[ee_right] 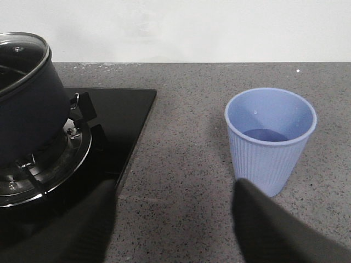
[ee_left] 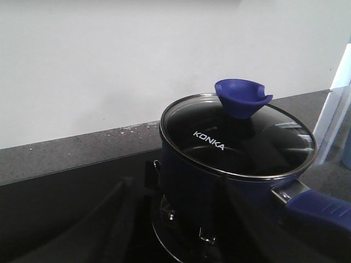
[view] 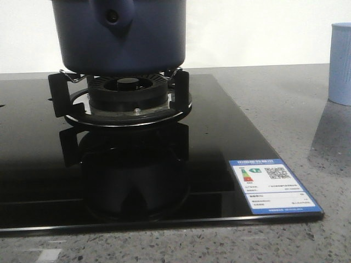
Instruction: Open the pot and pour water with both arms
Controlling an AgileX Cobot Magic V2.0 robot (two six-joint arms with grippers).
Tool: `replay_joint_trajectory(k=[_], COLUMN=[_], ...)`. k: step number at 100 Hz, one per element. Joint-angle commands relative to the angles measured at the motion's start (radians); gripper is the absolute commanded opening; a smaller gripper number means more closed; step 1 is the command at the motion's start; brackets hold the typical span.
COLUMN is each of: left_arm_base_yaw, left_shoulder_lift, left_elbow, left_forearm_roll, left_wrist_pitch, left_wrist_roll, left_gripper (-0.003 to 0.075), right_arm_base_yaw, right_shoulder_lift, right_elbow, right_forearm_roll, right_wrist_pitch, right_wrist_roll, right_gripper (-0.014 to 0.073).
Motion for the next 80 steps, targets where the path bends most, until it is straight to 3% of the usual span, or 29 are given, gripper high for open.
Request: replay_joint_trajectory(k=[1, 9, 36, 60, 80], left_arm_base_yaw=[-0.035, -0.070, -0.230, -0.262, -0.264], left_shoulder_lift=[0.041, 0.080, 0.229, 0.413, 0.526], left_elbow=[-0.034, -0.034, -0.092, -0.188, -0.278], left_forearm_roll=[-0.029, -0.029, -0.013, -0.011, 0.003], left_wrist_pitch=[-0.099, -0.126, -0.267, -0.318, -0.296], left_wrist_roll=[0.000, 0.000, 0.002, 0.002, 0.002], left_gripper=[0.0517, 0.0540, 0.0461, 0.0465, 0.0559], right_arm_base_yaw=[0.000, 0.000, 0.000, 0.000, 0.000], right_shoulder_lift=[0.006, 0.006, 0.006, 0.006, 0.006], right_elbow=[-0.036, -0.036, -0.036, -0.036, -0.036], right_forearm_roll=[-0.001, 0.001, 0.001, 0.001, 0.001], right_wrist_pitch=[-0.064, -0.064, -0.064, -0.064, -0.054], right_wrist_roll=[-0.013, -0.013, -0.013, -0.013, -0.013], right_gripper=[0.0506, 0.0504, 0.0504, 0.0504, 0.0504])
